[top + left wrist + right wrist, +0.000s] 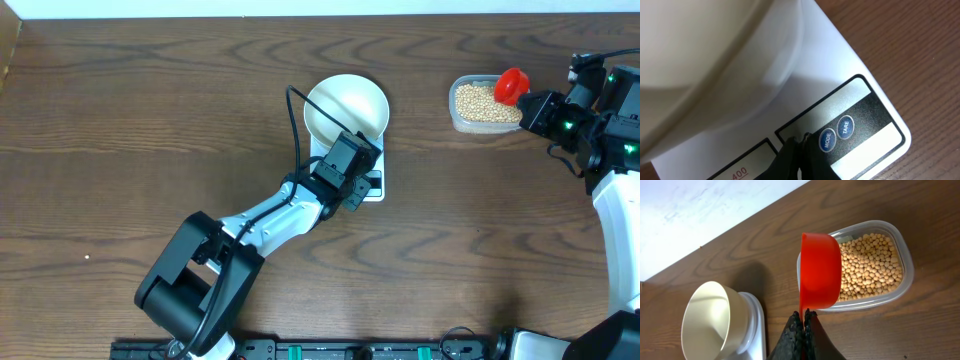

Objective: Scoop item into bowl and weigh 50g on scale

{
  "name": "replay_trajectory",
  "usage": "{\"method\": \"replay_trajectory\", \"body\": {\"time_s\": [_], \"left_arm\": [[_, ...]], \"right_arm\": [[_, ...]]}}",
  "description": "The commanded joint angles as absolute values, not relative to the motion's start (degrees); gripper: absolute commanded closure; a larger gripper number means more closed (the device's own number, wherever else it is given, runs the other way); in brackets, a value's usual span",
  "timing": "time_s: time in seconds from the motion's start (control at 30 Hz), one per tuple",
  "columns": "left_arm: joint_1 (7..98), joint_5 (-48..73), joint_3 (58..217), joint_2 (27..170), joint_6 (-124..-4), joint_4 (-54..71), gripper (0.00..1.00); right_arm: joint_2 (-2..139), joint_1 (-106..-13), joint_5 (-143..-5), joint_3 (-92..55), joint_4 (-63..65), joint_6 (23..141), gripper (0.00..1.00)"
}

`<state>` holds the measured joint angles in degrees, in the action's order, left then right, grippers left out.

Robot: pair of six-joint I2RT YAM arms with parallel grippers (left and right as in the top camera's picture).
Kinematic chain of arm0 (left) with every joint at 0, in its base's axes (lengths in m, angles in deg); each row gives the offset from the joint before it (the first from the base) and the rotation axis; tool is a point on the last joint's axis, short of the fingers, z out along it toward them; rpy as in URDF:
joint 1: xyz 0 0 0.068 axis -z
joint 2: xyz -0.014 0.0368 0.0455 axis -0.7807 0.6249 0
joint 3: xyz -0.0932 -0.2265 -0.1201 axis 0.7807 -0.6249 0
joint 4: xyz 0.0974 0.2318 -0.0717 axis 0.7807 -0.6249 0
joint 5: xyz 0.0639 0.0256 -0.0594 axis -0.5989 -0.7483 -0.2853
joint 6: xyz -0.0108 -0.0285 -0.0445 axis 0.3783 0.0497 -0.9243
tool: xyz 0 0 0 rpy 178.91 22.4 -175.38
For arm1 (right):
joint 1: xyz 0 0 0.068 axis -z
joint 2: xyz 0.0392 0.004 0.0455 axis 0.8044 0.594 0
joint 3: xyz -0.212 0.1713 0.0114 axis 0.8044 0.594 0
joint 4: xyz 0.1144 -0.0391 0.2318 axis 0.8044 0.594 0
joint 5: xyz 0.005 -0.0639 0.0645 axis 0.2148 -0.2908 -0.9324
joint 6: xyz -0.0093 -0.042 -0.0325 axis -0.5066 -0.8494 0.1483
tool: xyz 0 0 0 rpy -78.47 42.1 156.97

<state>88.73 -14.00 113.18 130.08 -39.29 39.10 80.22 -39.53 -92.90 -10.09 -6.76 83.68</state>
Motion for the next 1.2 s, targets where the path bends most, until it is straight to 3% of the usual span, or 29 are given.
{"method": "replay_trajectory", "body": {"time_s": [0.0, 0.7, 1.17], "left_arm": [[88.65, -14.42, 112.99, 130.8, -38.68, 39.14, 0.93], [88.65, -14.55, 112.94, 135.06, -38.13, 39.18, 0.92], [88.65, -14.53, 113.07, 128.99, -37.58, 39.21, 0.93]], "right_arm": [[79.28, -39.38, -92.66, -11.36, -6.65, 82.52, 0.99], [79.28, -39.38, -92.66, -11.36, -5.71, 82.34, 0.99], [79.28, -39.38, -92.25, -11.36, -5.78, 82.1, 0.99]]}}
